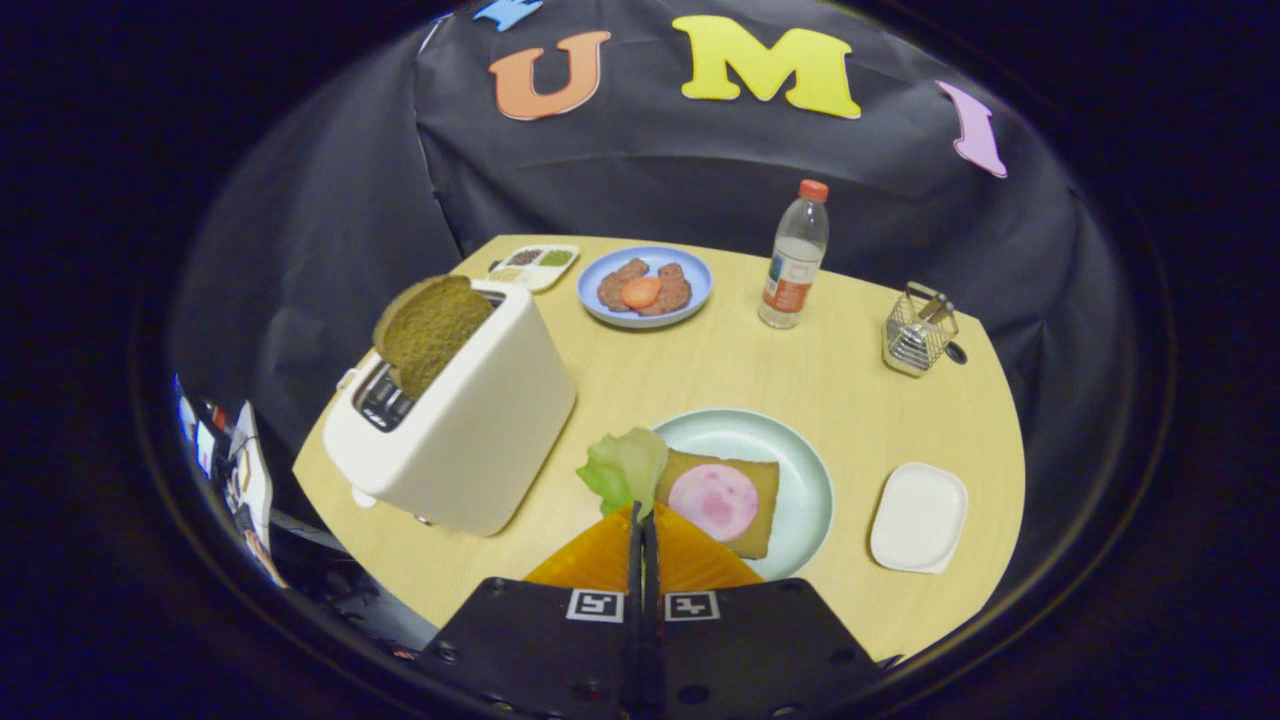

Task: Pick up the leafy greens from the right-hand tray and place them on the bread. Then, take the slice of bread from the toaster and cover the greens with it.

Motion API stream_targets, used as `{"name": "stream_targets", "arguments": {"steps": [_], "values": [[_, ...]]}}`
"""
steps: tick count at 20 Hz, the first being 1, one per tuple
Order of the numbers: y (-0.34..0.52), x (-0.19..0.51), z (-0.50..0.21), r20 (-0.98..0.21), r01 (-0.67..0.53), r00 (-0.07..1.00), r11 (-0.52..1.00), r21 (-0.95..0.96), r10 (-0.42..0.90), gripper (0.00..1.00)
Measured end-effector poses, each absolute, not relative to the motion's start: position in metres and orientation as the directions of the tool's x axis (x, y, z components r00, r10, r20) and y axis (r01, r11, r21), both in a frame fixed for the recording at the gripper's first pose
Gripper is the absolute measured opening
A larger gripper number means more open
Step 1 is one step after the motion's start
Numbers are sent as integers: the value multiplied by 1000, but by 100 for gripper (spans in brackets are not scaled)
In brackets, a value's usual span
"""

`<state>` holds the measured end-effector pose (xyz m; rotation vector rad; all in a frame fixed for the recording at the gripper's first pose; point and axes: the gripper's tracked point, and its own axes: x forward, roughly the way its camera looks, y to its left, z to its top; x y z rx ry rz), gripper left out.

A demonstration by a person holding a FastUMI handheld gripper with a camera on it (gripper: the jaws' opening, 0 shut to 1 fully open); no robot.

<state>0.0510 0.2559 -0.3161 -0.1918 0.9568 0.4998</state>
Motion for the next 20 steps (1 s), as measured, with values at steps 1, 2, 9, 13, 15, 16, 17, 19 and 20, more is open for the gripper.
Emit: {"name": "stream_targets", "arguments": {"steps": [1,2,9,13,15,16,17,19,20], "values": [[251,59,-329,-836,-467,463,883,52,294,0],[246,66,-338,-845,-452,461,891,39,271,0],[223,120,-361,-841,-426,519,899,-101,151,1],[219,123,-377,-863,-422,488,901,-103,129,3],[220,125,-374,-854,-422,504,900,-109,133,10],[217,126,-371,-845,-416,520,901,-123,124,16],[215,127,-367,-838,-408,533,903,-136,114,28],[210,126,-357,-825,-393,556,906,-157,98,50],[211,124,-349,-817,-388,567,910,-149,107,57]]}}
